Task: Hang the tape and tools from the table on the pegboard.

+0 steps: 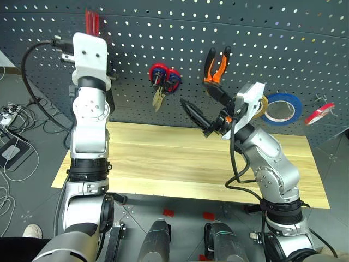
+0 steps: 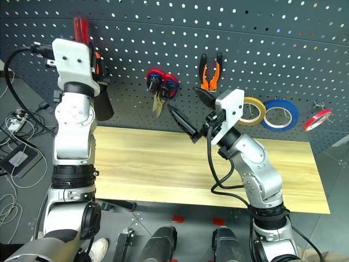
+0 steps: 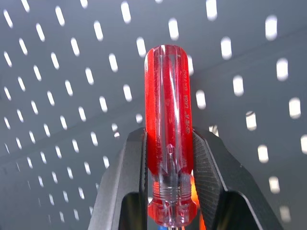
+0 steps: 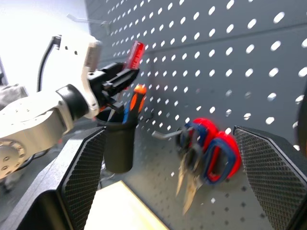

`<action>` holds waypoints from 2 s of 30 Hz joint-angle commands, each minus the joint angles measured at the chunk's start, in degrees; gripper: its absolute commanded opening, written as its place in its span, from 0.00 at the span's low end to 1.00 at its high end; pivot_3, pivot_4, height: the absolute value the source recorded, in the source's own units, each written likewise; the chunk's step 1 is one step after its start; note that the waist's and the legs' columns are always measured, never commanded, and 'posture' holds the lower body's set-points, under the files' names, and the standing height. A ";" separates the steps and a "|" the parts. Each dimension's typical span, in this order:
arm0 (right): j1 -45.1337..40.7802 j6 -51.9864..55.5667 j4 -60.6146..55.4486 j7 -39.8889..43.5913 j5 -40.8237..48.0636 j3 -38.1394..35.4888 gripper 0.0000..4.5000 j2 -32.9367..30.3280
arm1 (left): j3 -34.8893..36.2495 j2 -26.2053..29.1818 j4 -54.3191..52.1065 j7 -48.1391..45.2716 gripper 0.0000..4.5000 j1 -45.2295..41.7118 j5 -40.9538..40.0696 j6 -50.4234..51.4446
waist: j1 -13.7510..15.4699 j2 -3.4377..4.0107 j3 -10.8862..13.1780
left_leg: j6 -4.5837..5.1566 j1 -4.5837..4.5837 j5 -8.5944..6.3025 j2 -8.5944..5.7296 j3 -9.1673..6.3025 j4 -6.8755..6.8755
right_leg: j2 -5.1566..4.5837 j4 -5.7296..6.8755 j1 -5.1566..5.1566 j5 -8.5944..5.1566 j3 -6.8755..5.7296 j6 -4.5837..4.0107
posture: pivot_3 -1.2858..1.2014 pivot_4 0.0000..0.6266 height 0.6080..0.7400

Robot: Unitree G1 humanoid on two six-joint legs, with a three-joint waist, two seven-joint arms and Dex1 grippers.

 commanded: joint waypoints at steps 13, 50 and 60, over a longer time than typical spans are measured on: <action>-0.12 1.51 -2.41 2.21 1.63 0.97 1.00 -1.86 | 3.68 -0.51 -3.42 2.37 0.29 3.98 -1.92 4.56 | -1.09 0.00 0.00 | 0.01 0.00 0.00 0.00 -0.02 -0.01 | 0.00 0.02 0.01 0.00 0.00 0.00 | 0.58 0.34 1.00; 15.83 4.08 -10.28 -2.19 -6.79 -0.41 1.00 -12.10 | -6.58 -10.27 -35.46 -6.04 0.99 19.42 -13.03 29.14 | -0.09 0.01 -0.05 | 0.15 -0.04 -0.09 -0.03 -0.05 0.57 | -0.01 0.37 0.16 0.00 0.07 0.00 | 0.58 0.31 1.00; 24.94 9.50 -7.55 -18.49 -20.15 -3.07 1.00 -8.09 | -10.36 -12.28 -30.71 -9.31 0.99 38.62 -13.77 23.89 | 0.29 0.26 -1.45 | 0.27 0.06 -0.16 -0.03 0.13 0.54 | -0.02 0.31 0.18 -0.01 0.30 -0.01 | 0.57 0.28 1.00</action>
